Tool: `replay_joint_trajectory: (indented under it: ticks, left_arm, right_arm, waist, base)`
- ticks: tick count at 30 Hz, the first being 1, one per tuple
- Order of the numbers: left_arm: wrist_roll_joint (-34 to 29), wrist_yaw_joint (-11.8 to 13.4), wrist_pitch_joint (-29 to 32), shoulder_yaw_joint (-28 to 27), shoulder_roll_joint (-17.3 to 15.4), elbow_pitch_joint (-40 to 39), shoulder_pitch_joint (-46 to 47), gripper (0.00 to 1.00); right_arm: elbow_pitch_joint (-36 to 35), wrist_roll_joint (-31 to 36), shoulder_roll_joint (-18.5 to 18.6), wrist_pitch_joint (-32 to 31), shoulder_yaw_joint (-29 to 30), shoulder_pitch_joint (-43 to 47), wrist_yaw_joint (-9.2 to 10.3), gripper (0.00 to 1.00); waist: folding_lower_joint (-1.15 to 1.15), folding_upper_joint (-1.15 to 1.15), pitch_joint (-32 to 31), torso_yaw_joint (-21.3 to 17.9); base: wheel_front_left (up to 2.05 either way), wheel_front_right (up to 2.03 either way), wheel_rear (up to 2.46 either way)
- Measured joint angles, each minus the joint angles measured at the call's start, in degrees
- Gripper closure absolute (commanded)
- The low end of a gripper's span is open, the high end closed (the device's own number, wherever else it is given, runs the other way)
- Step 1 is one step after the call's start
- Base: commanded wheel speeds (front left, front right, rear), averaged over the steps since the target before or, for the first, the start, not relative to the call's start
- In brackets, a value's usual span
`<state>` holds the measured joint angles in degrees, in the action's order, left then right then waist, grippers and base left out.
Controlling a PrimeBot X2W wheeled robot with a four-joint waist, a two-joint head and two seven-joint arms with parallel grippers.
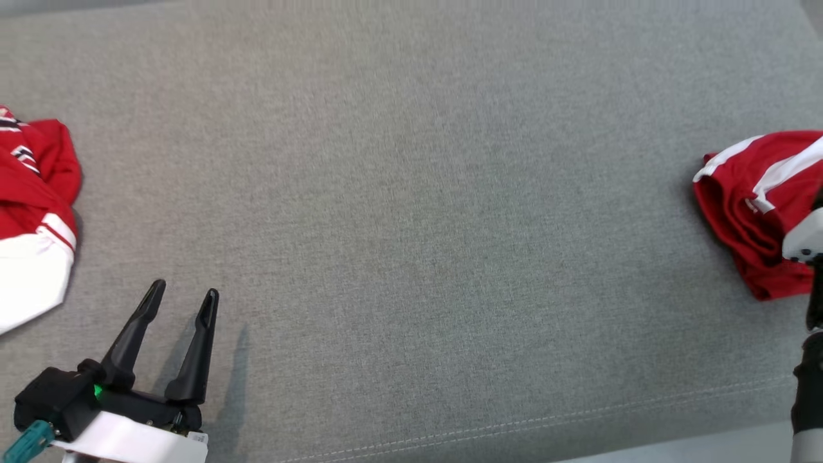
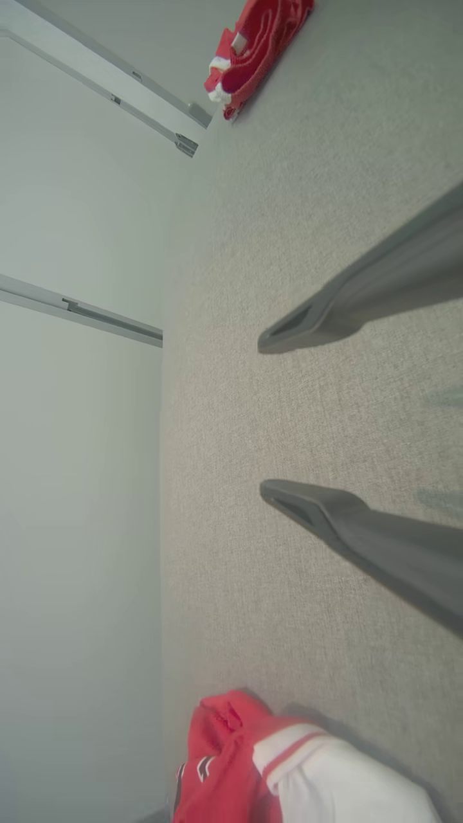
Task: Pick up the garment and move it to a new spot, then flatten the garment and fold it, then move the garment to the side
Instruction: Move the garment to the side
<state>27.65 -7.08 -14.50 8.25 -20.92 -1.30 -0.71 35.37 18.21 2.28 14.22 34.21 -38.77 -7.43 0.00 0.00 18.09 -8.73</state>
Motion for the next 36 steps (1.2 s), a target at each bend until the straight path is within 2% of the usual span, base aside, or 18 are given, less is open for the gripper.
replay_joint_trajectory:
  ticks: [7,17,26,36]
  left_arm:
    - [-2.47,0.0,0.0,-3.52,5.02,7.28,0.04,0.0]
    - [-7.95,0.0,0.01,-8.03,11.14,15.1,-0.01,0.0]
    - [-12.1,0.0,0.01,-11.04,14.75,18.23,-0.73,0.0]
    - [-14.58,0.0,0.01,-12.7,16.22,19.56,-1.45,0.0]
  right_arm:
    - [-7.99,-11.54,0.08,0.02,-14.32,9.58,0.0,0.0]
    - [-12.76,-19.79,0.1,0.01,-25.58,22.96,0.0,0.0]
    - [-14.46,-23.24,-0.04,0.01,-29.54,31.77,0.0,0.0]
    - [-15.33,-23.8,0.01,0.01,-31.55,34.67,0.01,0.0]
  waist:
    - [0.0,0.0,-6.11,0.96]
    - [0.0,0.0,-14.63,3.44]
    - [0.0,0.0,-19.14,6.1]
    - [0.0,0.0,-20.4,7.88]
  base:
    - [0.0,0.0,0.0]
    - [0.0,0.0,0.0]
    - [0.0,0.0,0.0]
    - [0.0,0.0,0.0]
